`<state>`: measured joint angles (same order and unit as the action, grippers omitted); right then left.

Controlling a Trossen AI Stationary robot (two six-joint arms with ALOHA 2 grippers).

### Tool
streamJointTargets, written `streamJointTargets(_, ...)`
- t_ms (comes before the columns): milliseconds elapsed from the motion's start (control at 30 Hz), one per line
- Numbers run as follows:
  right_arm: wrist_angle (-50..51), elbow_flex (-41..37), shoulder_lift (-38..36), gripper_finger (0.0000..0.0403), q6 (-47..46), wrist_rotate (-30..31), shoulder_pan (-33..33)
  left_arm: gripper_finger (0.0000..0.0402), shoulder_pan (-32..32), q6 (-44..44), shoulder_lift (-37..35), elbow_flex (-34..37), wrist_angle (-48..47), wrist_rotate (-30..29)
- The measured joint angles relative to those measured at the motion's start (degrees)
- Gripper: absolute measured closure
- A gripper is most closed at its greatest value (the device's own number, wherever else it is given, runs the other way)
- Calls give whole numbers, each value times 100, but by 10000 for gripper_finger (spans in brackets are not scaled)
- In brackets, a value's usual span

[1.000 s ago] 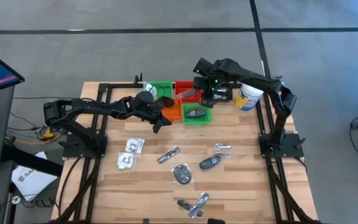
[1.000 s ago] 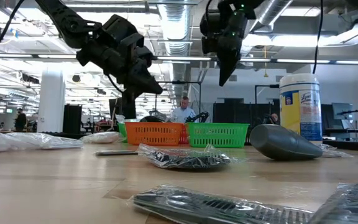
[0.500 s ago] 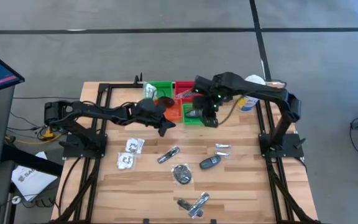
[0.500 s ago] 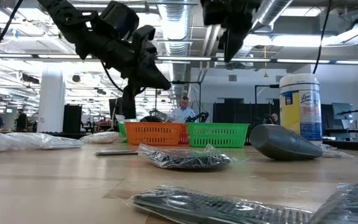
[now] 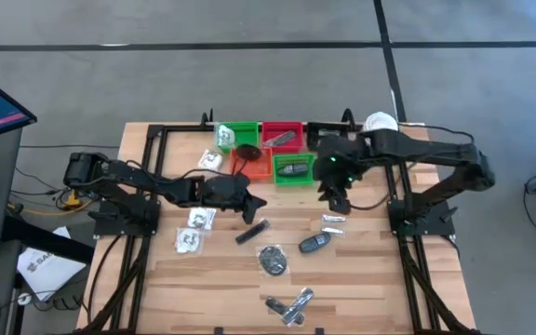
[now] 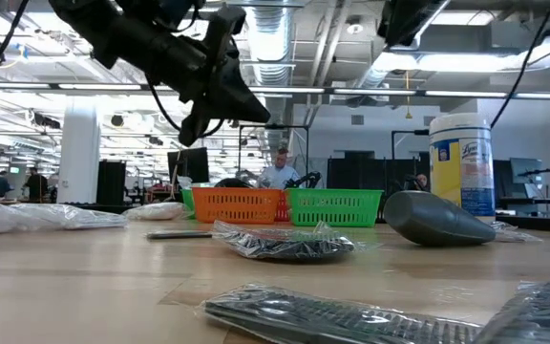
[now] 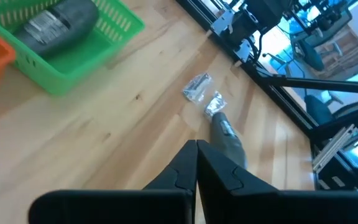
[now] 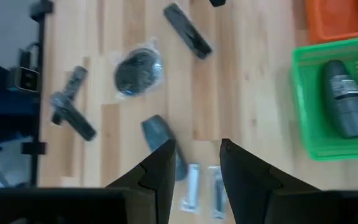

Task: Pick & Place Travel size toiletries
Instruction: Put the black deodorant into the green bin

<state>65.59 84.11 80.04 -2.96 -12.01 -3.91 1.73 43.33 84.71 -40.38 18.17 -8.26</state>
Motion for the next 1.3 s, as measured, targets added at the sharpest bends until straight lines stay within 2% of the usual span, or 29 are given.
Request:
streamJointTargets(333, -749, -1305, -618, 285, -1604, 4, 1223, 402, 390, 346, 0, 0, 17, -106)
streamJointTargets(533, -1436, -2135, -551, 285, -2636, 15, 2141, 402, 403, 415, 0, 0, 48, -172)
streamJointTargets(700, -1847, -2619, -239, 285, -3402, 169, 2591, 402, 403, 414, 0, 0, 89, -172)
streamJointTargets(1033, -2263, -2805, 785, 285, -4859, 313, 2511, 402, 401, 413, 0, -2, 138, -181)
streamJointTargets(1300, -2094, -2804, 1416, 285, -4962, 294, 2247, 402, 401, 413, 0, -2, 179, -181)
